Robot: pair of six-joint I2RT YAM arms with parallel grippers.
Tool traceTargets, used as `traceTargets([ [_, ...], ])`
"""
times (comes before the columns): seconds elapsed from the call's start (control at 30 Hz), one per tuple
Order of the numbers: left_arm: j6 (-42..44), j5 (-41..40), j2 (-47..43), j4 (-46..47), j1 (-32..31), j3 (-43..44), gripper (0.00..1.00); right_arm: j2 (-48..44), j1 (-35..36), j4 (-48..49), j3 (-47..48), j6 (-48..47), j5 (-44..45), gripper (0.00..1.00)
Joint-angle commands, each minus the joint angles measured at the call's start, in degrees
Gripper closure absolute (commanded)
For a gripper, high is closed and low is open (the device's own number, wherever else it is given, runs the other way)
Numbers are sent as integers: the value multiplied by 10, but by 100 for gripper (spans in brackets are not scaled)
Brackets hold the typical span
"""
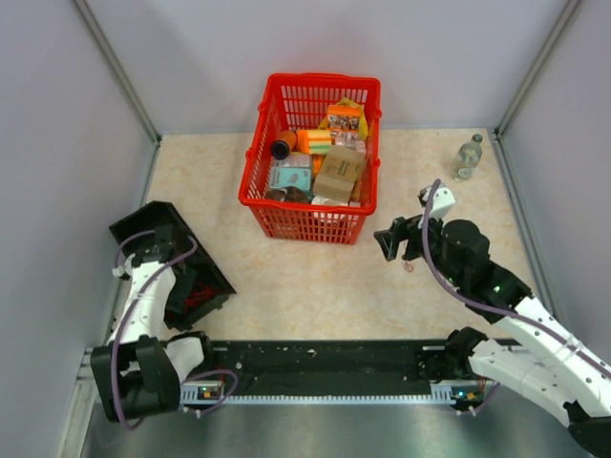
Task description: Untangle the cables
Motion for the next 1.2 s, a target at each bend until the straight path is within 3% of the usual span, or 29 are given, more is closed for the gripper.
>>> traceTargets([
  [0.0,2,-14,-74,5,4,12,24,2,8,9,-4,11,-13,24],
  [0.1,26,-15,-115,-27,4,46,4,4,8,0,-1,22,-23,24],
  [0.4,135,41,-252,-59,4,103,1,58,-24,-111,40,125,1,23],
  [0.47,246,124,-286,4,3,100,4,73,-66,-138,38,165,0,22],
  [0.53,328,283,-312,78,3,89,8,118,-143,-141,27,191,-82,21],
  [0.63,343,511,-334,180,-4,67,11,188,-222,-141,22,198,-146,23],
  [0.7,330,589,-339,226,-25,56,11,228,-237,-140,32,200,-127,24],
  [0.8,336,624,-345,262,-94,60,11,278,-238,-97,39,200,-107,25],
  [0.93,347,605,-324,283,-222,66,11,379,-245,-78,56,185,-86,30],
  [1.07,343,542,-287,297,-363,72,15,420,-245,-16,30,178,-90,46],
  [1.17,336,469,-267,337,-469,70,16,458,-244,13,40,149,-56,48],
])
